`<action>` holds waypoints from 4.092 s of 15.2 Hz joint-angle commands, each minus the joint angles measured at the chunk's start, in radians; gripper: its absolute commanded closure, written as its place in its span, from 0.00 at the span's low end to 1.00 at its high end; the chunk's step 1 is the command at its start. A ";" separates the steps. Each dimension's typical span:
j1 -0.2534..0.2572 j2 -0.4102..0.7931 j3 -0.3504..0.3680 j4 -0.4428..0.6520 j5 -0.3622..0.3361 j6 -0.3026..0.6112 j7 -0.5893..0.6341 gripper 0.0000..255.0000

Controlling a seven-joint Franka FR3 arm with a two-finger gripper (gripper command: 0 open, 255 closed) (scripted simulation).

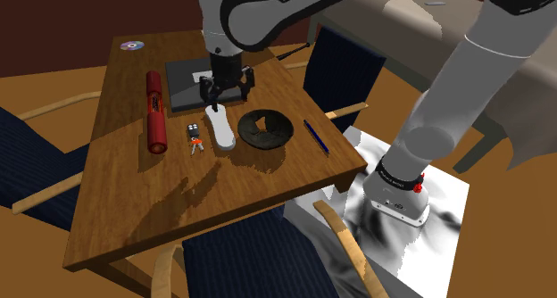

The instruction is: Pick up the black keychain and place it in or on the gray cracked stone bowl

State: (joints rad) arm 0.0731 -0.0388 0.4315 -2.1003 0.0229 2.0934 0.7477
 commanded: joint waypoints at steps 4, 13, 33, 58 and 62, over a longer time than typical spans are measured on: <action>0.047 0.215 0.028 0.169 -0.140 0.019 0.168 0.00; 0.137 0.454 -0.002 0.360 -0.279 0.033 0.304 0.00; 0.141 0.479 -0.009 0.347 -0.293 0.069 0.313 1.00; 0.129 0.374 0.021 0.515 -0.227 -0.192 0.260 1.00; 0.079 0.237 0.028 0.344 -0.168 -0.143 0.219 1.00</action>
State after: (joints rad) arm 0.1642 0.2342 0.4574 -1.7104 -0.1613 1.9363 0.9771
